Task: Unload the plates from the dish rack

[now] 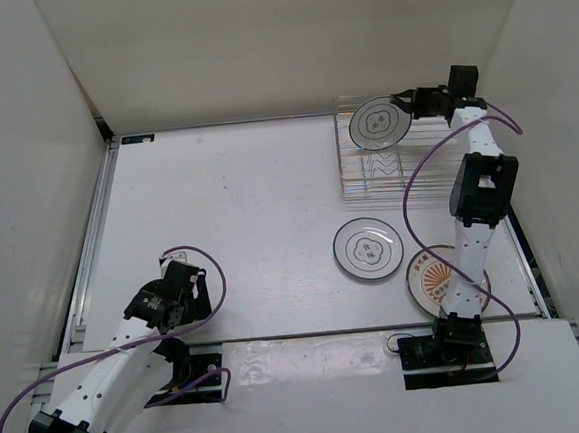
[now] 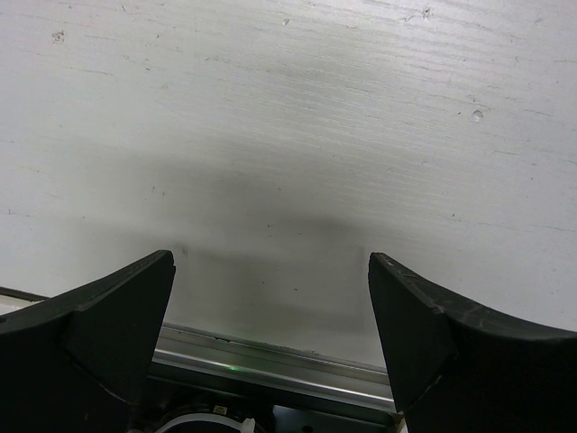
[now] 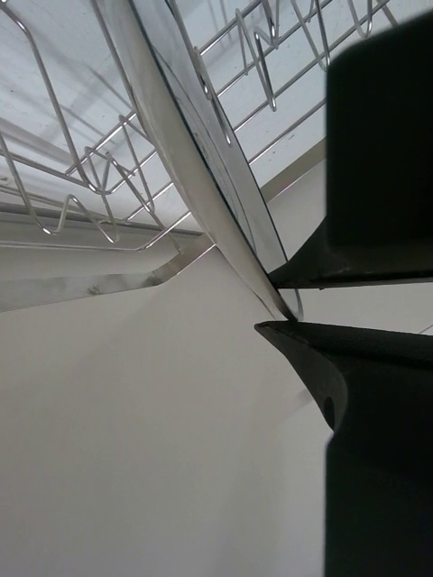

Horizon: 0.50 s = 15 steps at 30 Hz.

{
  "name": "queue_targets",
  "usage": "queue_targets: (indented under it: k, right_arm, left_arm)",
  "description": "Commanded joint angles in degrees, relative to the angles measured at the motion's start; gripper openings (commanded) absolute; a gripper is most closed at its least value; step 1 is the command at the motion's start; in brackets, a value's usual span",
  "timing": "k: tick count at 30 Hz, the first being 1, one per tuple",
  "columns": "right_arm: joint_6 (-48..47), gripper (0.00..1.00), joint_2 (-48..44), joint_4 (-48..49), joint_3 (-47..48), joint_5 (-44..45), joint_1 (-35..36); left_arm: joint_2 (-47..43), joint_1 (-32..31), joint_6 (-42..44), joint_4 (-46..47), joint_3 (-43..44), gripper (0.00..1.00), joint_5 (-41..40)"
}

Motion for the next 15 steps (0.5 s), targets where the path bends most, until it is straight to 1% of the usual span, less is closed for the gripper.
queue_targets:
  k: [1, 9, 15]
  right_arm:
    - [-3.86, 0.0, -1.92, -2.4, -1.83, -1.43, 0.39]
    - [-7.38, 0.0, -5.43, -5.03, -6.04, -3.89, 0.21]
    - [-11.95, 0.0, -8.68, -8.1, -8.76, -4.95, -0.05]
  left_arm:
    - [-0.25, 0.26, -0.46, 0.12, -0.17, 1.0, -0.86]
    - [-1.03, 0.26, -0.46, 0.12, -0.35, 1.0, -0.69]
    - [-1.12, 0.26, -0.29, 0.12, -0.44, 1.0, -0.6]
